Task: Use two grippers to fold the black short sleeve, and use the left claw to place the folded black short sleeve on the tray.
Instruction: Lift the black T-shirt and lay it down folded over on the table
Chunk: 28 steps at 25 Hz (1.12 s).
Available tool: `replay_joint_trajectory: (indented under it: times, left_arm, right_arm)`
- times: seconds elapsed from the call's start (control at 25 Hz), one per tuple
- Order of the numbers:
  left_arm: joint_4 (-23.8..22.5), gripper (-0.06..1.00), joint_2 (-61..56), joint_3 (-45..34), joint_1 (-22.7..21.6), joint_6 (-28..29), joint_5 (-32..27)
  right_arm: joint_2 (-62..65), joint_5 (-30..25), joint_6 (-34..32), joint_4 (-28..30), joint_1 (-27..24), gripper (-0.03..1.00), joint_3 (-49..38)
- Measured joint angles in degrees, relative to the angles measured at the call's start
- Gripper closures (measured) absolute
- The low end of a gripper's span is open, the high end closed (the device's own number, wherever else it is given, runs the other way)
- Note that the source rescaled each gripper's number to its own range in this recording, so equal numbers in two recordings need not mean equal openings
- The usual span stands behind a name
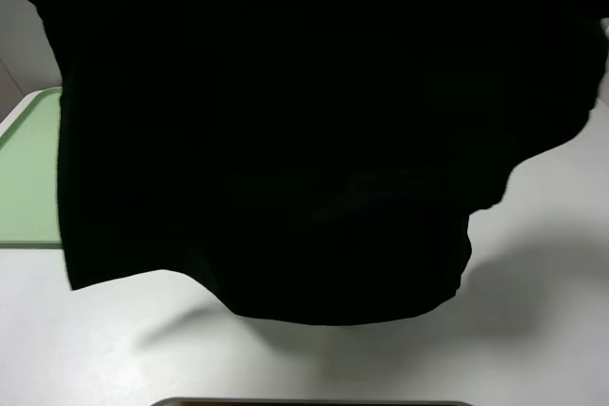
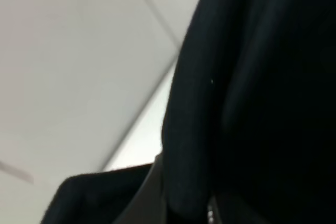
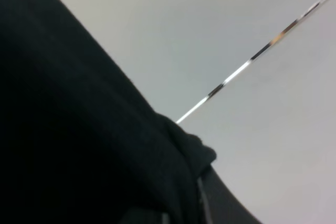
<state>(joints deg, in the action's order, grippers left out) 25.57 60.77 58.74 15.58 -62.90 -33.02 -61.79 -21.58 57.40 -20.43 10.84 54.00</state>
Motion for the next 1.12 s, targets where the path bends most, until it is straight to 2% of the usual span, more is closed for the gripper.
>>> replay_joint_trajectory:
  times: [0.08,0.12,0.24,0.44,0.64,0.84,0.96,1.12]
  left_arm:
    - [-4.57,0.86,5.14,0.00,0.00,2.46,0.95]
    - [-4.57,0.86,5.14,0.00,0.00,2.46,0.95]
    - [-11.79,0.86,13.22,0.00,0.14,7.85,4.00]
    - [-25.11,0.87,23.61,0.00,0.58,16.87,11.52]
    - [-37.37,0.87,29.60,0.00,0.70,21.82,18.25]
    - [-44.52,0.87,31.55,0.00,0.57,23.16,24.04]
    - [-46.05,0.87,31.67,0.00,-1.06,23.32,27.22]
    - [-46.05,0.87,31.71,0.00,-1.20,21.87,25.37]
  right_arm:
    - [-6.81,3.70,0.00,0.42,0.04,0.96,0.00]
    - [-10.28,5.89,0.00,0.78,0.20,0.96,0.00]
    - [-19.06,12.11,0.05,2.15,0.69,0.96,0.00]
    - [-30.68,20.80,0.22,9.96,1.08,0.96,0.00]
    - [-36.26,31.51,0.22,15.97,1.34,0.96,0.00]
    - [-38.67,40.81,2.71,17.39,1.34,0.96,0.00]
    - [-39.39,41.03,4.75,17.40,1.34,0.96,0.00]
    - [-39.57,33.46,5.42,16.75,1.34,0.96,0.06]
